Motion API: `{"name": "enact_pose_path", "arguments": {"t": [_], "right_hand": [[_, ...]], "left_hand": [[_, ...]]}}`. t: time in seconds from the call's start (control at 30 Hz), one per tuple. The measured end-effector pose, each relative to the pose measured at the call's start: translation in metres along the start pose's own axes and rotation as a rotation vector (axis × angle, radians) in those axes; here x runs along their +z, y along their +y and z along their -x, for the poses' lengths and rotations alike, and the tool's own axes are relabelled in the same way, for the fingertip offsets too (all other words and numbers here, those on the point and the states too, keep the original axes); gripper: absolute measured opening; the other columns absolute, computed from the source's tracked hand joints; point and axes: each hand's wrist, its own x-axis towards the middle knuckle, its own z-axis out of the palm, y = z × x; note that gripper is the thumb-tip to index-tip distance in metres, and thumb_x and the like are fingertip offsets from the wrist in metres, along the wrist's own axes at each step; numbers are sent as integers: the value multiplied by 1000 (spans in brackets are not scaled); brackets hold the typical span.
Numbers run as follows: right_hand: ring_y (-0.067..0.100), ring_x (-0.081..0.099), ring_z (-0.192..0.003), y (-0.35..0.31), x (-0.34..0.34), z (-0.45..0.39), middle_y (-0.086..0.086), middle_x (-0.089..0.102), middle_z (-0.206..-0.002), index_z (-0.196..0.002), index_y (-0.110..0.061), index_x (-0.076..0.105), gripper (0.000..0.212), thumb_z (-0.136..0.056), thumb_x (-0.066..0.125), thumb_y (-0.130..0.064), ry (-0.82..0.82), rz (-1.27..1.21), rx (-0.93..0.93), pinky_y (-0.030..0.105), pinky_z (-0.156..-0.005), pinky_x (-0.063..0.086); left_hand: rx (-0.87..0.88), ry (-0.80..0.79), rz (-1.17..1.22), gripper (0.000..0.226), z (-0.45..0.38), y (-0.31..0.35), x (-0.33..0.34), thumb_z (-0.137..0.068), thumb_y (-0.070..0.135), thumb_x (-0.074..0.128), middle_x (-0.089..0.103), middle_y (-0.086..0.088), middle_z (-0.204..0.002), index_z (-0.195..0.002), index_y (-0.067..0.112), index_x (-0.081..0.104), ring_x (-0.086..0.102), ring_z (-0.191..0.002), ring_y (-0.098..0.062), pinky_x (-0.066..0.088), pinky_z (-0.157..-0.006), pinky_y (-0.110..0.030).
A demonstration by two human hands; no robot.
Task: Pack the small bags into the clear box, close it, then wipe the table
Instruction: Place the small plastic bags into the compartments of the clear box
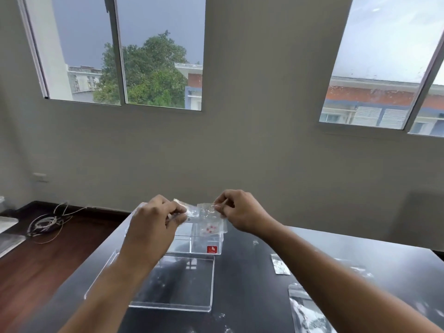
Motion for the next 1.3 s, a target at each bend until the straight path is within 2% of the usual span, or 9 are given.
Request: {"name": "enact_pose_path", "arguments": {"t": [0.2,0.37,0.47,0.6,0.67,0.77,0.87,1.0,1.3], "right_hand": [[15,63,-86,-1,19,-9,-11,66,-82,-101,-22,81,17,-92,73,-34,15,228,-69,33,-87,51],[13,58,-103,-5,17,9,-8,63,-104,-116,-30,73,33,-97,61,-54,111,305,-263,35,-97,41],[6,61,-100,-6,13,28,-14,66,-110,-112,-34,74,41,-101,47,-62,-24,294,-417,34,-96,40],[8,61,-109,-3,23,40,-13,66,-129,-132,-31,66,62,-98,37,-74,-167,359,-425,34,-107,33],[12,62,-105,-1,29,39,-9,69,-119,-130,-27,68,75,-95,28,-80,-219,411,-378,39,-109,33],[11,62,-95,3,34,33,-8,71,-93,-99,-24,76,79,-94,23,-82,-234,511,-391,40,-109,30],[8,63,-102,5,34,27,-10,75,-100,-101,-25,77,83,-92,20,-84,-252,493,-397,42,-114,22],[8,63,-106,7,34,26,-11,73,-104,-109,-28,77,80,-92,21,-83,-269,509,-414,47,-115,23],[13,56,-117,14,33,32,-7,60,-119,-117,-30,74,50,-102,40,-63,-204,481,-452,53,-120,20]], "left_hand": [[-96,-82,33,7,9,-4,2,-87,31,75,58,12,-100,-94,30,77,60,-70,-3,52,-74,-30],[-165,-93,74,12,8,-7,4,-93,27,69,60,11,-106,-101,31,77,63,-83,-12,55,-81,-35],[-228,-123,120,16,6,-11,5,-96,27,64,62,8,-112,-105,34,75,64,-91,-15,53,-89,-39],[-215,-94,101,18,8,-12,5,-98,27,59,64,8,-111,-105,34,74,64,-97,-17,50,-95,-47],[-189,-90,59,17,9,-11,4,-98,30,59,64,8,-109,-105,33,74,64,-96,-19,48,-95,-48],[-129,-123,-21,24,9,-9,3,-93,46,59,63,9,-106,-102,30,76,63,-96,-19,44,-94,-45],[-52,-181,-164,55,11,-9,5,-85,67,42,62,11,-108,-107,30,75,59,-104,-14,36,-91,-38],[42,-164,-370,68,13,-9,6,-90,78,26,62,17,-116,-111,34,74,52,-114,-13,24,-85,-34],[26,-178,-411,42,14,-10,7,-100,54,38,66,17,-114,-100,36,75,50,-118,-12,16,-85,-37]]}}
